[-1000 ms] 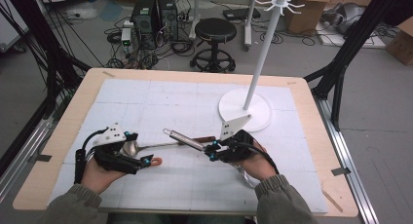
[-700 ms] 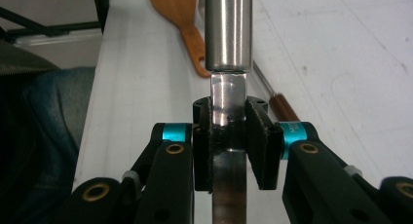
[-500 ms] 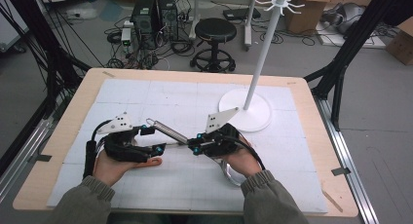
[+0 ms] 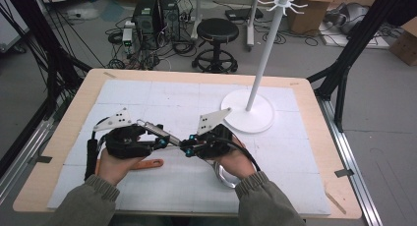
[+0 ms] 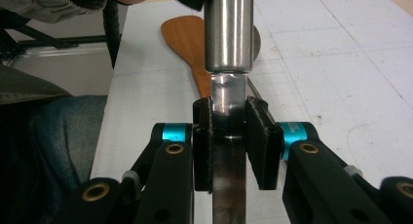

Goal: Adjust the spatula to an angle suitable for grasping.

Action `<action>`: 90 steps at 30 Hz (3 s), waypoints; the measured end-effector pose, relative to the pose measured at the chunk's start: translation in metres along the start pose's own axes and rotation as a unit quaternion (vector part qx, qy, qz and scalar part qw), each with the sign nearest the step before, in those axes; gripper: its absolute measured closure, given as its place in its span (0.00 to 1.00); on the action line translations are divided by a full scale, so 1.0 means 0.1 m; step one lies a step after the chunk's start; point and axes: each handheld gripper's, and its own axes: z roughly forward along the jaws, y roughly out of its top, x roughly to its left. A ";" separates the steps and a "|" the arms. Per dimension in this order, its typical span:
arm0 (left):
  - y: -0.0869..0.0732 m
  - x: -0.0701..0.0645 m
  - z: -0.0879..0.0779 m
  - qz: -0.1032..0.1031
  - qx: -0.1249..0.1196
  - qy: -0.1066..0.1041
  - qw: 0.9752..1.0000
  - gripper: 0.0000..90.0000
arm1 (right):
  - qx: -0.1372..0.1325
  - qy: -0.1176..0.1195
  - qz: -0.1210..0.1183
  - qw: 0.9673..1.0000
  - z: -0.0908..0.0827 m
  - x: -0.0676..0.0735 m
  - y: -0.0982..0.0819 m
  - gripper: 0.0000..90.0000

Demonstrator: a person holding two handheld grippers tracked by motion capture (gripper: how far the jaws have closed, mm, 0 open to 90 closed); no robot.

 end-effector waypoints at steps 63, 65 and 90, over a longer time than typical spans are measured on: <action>0.23 -0.01 -0.11 -0.020 -0.051 -0.110 0.992 0.80 | -0.054 0.082 0.012 0.995 -0.10 -0.04 0.25 0.85; 0.25 -0.02 -0.12 -0.017 -0.052 -0.113 0.992 0.81 | -0.052 0.080 0.011 0.995 -0.12 -0.02 0.27 0.85; 0.33 0.02 -0.27 -0.008 -0.070 -0.100 0.992 0.66 | -0.129 0.040 0.044 0.990 -0.41 -0.10 0.26 0.90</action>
